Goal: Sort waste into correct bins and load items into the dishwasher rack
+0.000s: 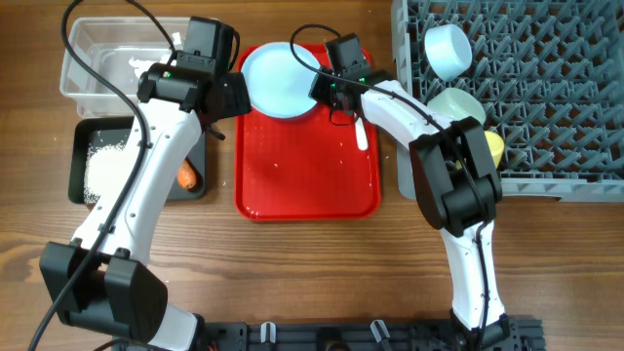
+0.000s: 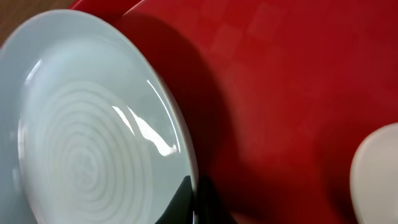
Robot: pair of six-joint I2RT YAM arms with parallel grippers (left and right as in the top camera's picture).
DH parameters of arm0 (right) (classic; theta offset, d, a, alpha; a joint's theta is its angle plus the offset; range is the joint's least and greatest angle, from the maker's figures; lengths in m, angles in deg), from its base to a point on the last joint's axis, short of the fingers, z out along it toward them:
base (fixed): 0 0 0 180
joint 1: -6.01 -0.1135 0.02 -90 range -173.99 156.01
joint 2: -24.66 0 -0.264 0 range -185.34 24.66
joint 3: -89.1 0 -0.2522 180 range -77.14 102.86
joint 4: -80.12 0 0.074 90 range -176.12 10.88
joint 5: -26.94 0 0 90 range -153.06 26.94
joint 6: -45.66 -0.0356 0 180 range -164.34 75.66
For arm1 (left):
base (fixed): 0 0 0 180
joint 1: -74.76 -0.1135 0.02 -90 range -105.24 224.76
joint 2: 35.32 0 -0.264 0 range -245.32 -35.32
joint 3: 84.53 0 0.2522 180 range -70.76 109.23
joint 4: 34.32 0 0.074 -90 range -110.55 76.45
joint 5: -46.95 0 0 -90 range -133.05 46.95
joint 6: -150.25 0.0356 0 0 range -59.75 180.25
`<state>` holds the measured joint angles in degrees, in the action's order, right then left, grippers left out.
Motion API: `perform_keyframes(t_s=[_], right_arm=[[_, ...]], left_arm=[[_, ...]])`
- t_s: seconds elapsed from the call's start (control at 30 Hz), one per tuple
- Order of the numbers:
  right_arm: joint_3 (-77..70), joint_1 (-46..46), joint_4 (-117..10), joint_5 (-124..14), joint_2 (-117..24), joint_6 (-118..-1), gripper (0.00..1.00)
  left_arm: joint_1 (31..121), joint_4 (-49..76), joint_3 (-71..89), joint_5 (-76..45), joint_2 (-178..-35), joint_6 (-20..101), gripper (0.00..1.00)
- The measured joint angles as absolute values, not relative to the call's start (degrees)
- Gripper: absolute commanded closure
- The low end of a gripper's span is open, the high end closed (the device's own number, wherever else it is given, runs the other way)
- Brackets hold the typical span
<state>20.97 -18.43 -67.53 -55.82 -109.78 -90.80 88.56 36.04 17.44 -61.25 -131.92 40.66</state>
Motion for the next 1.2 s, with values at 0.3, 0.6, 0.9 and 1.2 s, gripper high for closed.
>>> perform_keyframes(t_s=[0.3, 0.6, 0.9, 1.2], right_arm=[[21.21, -13.80, -63.97, -51.05, -109.03, -83.35, 0.96], [19.74, -10.15, -58.07, -60.47, -86.83, -66.45, 0.95], [20.09, -9.97, -57.94, -101.19, -68.86, -48.59, 0.96], [20.05, 5.24, -53.28, -114.18, -69.21, -36.75, 0.96]], left_arm=[[88.56, 36.04, 17.44, -61.25, -131.92, 40.64, 0.00], [88.56, 36.04, 17.44, -61.23, -131.92, 40.64, 0.00], [88.56, 36.04, 17.44, -61.25, -131.92, 40.66, 0.00], [88.56, 36.04, 17.44, -61.23, -131.92, 40.66, 0.00]])
